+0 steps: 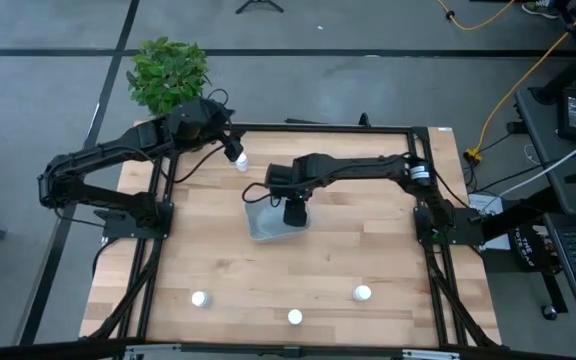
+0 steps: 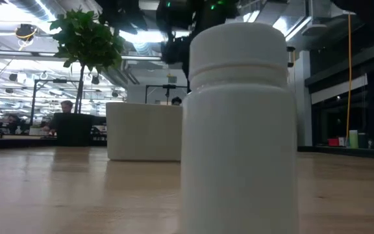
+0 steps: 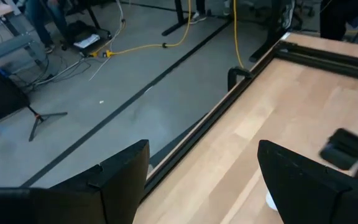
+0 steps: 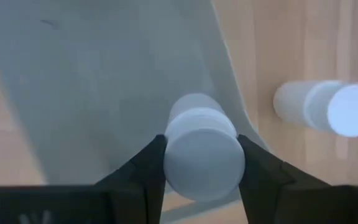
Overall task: Pick and place pill bottles into a basket
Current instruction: Put the white pill bottle into the gray basket
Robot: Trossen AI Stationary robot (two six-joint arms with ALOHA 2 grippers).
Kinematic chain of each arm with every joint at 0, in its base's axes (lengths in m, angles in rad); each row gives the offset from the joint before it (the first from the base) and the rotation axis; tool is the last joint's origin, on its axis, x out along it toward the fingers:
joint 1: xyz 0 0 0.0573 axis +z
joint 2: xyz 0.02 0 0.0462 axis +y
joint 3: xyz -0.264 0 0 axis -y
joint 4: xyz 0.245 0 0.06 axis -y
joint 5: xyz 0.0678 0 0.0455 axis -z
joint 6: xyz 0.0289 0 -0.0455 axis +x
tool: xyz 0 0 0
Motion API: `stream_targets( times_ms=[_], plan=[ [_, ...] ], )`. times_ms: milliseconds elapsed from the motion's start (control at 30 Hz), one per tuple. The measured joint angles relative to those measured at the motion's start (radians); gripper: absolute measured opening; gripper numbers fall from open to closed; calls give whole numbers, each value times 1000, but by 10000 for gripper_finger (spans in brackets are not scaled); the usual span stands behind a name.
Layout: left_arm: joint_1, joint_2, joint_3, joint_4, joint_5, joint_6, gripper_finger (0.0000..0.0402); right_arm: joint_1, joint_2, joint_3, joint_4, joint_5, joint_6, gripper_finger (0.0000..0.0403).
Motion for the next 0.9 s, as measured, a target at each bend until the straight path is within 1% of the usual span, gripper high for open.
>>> stream_targets(
  times_ms=[267,333,433,500,600,667,767,900],
  plan=[
    [0,-32,0,-1,12,-24,292,-16,30,0,-31,-19,16,153],
    [0,-32,0,-1,13,-24,292,-16,30,0,-31,-40,21,174],
    [0,-32,0,-2,13,-24,292,-16,30,0,-32,-60,39,224],
    [0,-32,0,-3,13,-24,292,-16,30,0,-31,-60,44,256],
    [0,-32,0,-2,13,-26,292,-16,30,0,-30,-60,44,288],
    [0,-32,0,-3,13,-28,292,-17,30,0,-30,-56,45,300],
    [0,-32,0,-10,13,-28,292,-18,30,16,-52,-54,67,304],
    [0,-32,0,-29,13,-28,292,-17,30,108,-139,-53,69,306]
  ],
)
